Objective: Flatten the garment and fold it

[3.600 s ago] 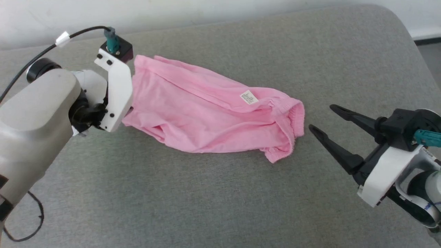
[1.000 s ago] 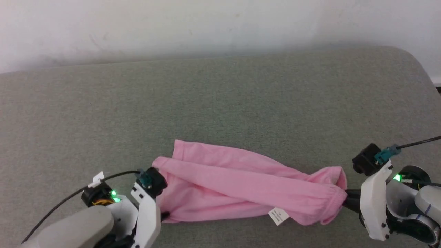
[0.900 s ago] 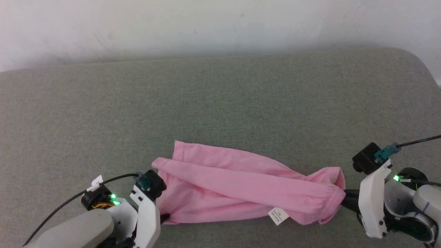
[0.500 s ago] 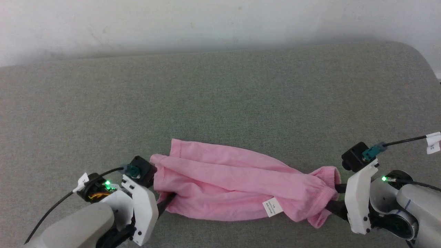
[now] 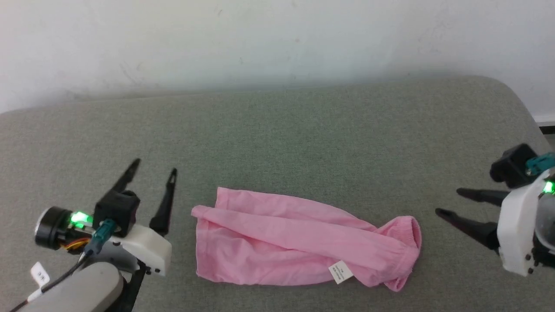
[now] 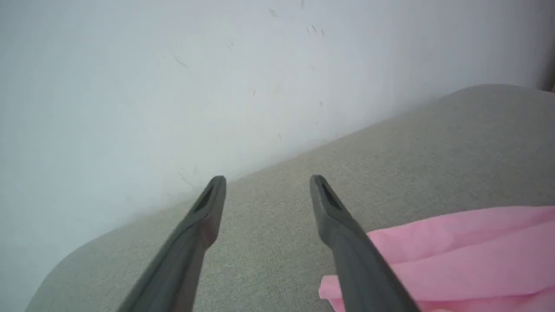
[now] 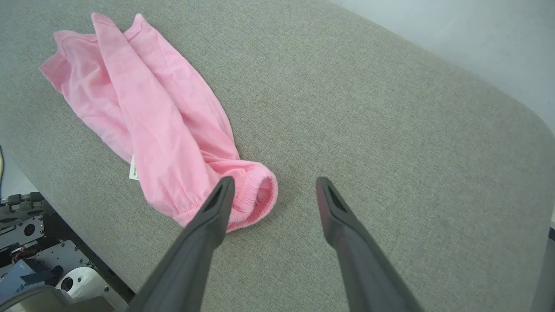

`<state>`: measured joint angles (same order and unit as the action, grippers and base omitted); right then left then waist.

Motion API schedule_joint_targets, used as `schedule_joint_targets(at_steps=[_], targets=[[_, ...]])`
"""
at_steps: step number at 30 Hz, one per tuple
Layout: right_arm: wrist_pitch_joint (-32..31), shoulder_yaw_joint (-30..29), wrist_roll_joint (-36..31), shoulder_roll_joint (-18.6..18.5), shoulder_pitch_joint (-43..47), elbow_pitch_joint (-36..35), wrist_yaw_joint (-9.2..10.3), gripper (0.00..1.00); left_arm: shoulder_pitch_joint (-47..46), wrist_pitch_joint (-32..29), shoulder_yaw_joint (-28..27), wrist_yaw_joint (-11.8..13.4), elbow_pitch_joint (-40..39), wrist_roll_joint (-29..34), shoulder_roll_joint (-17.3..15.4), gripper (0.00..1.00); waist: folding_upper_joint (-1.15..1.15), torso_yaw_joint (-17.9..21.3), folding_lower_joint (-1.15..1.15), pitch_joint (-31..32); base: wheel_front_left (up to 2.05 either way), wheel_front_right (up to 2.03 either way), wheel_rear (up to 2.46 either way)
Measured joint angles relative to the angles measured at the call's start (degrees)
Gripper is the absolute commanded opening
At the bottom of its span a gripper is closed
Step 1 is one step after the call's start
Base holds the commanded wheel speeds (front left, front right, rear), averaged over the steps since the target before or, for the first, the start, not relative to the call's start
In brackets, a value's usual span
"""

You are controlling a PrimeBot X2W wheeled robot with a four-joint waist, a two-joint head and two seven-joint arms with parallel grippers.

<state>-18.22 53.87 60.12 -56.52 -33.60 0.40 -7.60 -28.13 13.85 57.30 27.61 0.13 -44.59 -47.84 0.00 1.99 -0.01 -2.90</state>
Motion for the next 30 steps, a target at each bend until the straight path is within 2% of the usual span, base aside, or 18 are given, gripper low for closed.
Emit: schedule_joint_targets(at_steps=[3,7,11,17,26,30], targets=[[-2.5,-3.1,-0.5,-0.8,0.4,-2.4,0.00,1.00,2.8,0.8,-4.3,5.7,-1.5,3.4,0.7,1.00,0.00,-0.2,0.00,-0.2,0.00,0.00,0.00],[-8.9,-5.6,-1.1,-0.5,1.6,-3.0,0.00,1.00,7.6,0.9,-14.2,11.6,-4.7,12.0,4.4,1.00,0.00,-0.6,0.00,-0.9,0.00,0.00,0.00],[-15.8,-6.1,-1.6,2.0,2.3,-1.5,0.00,1.00,15.2,0.9,-21.5,14.2,-7.3,19.9,8.5,1.00,0.00,-1.0,0.00,-1.6,0.00,0.00,0.00],[-20.5,-7.1,-2.8,7.7,3.1,3.5,0.01,1.00,23.0,0.9,-31.0,14.5,-11.0,28.6,14.7,1.00,0.00,-2.3,0.01,-3.0,0.00,0.00,0.00],[-21.4,-5.7,-6.3,15.8,5.8,13.5,0.01,1.00,26.9,0.9,-38.4,8.6,-11.8,36.1,22.1,1.00,0.00,-4.6,0.01,-6.2,0.00,0.00,0.00],[-20.0,-5.7,-6.5,17.6,5.7,15.8,0.01,1.00,26.9,0.9,-40.0,6.7,-11.8,38.8,24.8,1.00,0.00,-5.3,0.00,-7.6,0.00,0.00,0.00]])
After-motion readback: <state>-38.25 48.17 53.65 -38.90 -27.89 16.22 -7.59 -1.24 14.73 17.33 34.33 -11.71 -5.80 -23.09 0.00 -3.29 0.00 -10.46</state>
